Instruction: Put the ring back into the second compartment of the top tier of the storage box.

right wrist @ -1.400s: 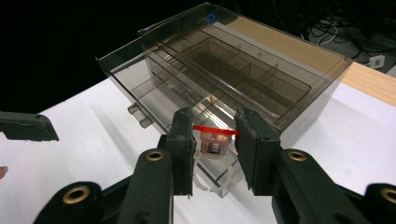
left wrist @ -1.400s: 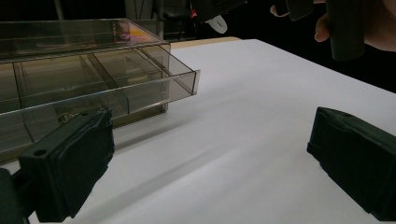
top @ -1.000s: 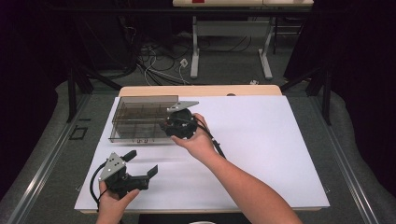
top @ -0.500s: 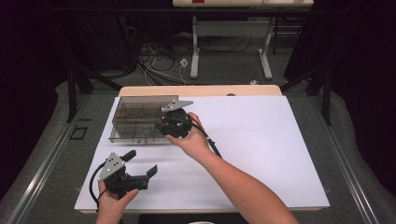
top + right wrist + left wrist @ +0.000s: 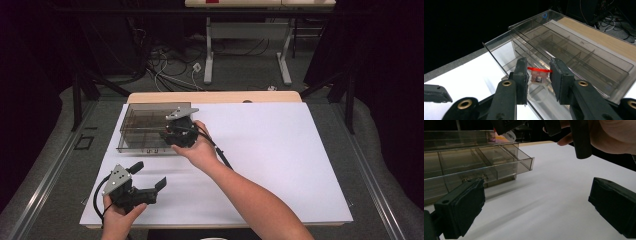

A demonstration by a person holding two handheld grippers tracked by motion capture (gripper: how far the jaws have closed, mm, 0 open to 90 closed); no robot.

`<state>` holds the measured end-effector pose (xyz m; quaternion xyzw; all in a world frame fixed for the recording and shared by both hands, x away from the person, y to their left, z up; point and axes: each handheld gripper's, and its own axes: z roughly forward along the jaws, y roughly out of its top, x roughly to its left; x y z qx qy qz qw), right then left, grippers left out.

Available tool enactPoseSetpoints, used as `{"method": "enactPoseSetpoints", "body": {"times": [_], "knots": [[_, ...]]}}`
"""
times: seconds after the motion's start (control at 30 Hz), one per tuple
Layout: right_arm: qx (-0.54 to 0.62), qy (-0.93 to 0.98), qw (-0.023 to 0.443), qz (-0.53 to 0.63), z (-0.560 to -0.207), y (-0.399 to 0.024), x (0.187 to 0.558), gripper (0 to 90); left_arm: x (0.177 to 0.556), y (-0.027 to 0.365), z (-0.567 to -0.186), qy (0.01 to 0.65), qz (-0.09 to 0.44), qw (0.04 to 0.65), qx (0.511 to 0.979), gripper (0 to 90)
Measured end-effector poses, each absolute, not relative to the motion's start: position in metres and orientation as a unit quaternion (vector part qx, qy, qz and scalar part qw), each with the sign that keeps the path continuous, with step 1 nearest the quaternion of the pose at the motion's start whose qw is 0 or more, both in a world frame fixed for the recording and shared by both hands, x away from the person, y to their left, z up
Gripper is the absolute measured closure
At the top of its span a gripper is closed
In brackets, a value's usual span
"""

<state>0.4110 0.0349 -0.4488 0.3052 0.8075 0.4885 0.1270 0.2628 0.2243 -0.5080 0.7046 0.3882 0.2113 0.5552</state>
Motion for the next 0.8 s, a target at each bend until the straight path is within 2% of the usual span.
{"method": "enactPoseSetpoints", "body": {"times": [0.8], "knots": [[0.296,0.801,0.115,0.508,-0.462,0.06,0.43,68.1,0.262,0.233,-0.509,0.401,0.211,0.558,0.695,0.7]]}}
